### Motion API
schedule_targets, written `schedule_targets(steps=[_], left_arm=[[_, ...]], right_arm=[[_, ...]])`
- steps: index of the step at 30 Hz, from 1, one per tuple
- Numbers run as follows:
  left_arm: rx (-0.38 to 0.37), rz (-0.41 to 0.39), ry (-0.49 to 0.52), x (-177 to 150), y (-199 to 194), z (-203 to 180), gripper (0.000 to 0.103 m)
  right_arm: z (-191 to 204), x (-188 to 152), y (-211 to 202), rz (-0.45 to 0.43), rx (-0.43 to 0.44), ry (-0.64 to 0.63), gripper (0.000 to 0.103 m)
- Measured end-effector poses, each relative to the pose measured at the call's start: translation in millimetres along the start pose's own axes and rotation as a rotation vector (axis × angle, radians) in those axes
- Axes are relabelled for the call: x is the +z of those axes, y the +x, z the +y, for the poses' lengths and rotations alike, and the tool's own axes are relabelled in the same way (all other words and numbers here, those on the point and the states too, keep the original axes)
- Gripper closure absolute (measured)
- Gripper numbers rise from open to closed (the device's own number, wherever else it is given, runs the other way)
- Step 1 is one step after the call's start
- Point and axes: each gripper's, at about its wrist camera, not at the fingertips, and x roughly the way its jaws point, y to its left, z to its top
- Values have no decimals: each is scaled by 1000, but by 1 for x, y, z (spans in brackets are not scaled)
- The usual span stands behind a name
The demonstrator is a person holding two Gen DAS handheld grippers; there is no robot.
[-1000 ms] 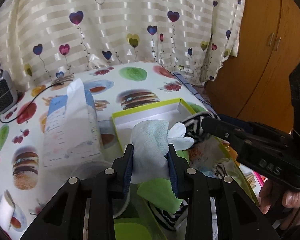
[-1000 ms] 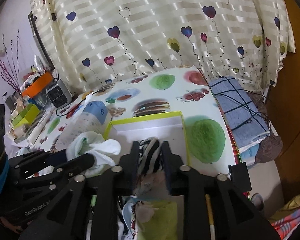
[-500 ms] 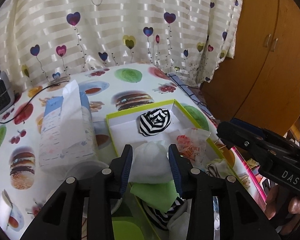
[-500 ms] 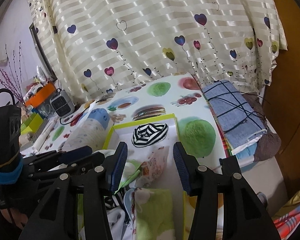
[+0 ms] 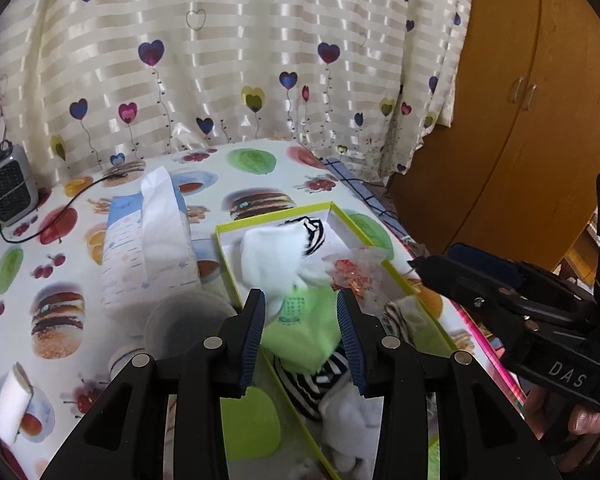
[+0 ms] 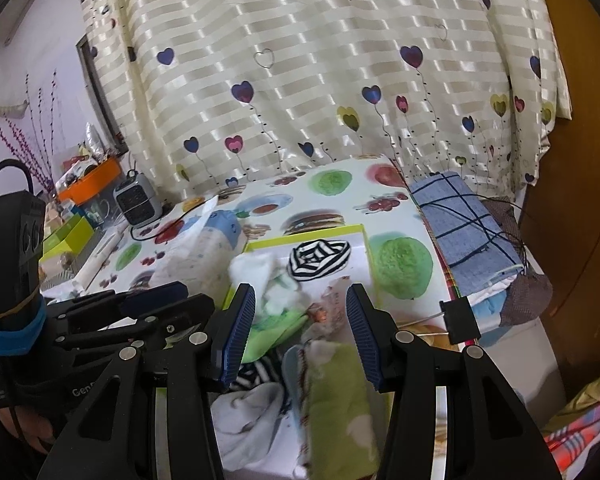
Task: Organize soft objects
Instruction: 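Open the right gripper over the tray while the left gripper releases the white cloth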
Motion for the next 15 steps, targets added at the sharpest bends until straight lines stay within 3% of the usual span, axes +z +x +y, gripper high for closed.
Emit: schedule_targets(steps=[15], left_arm=[[-18, -65, -18, -20, -57, 7, 67]], right_arm=[[46, -8, -37, -28, -2, -73, 54]])
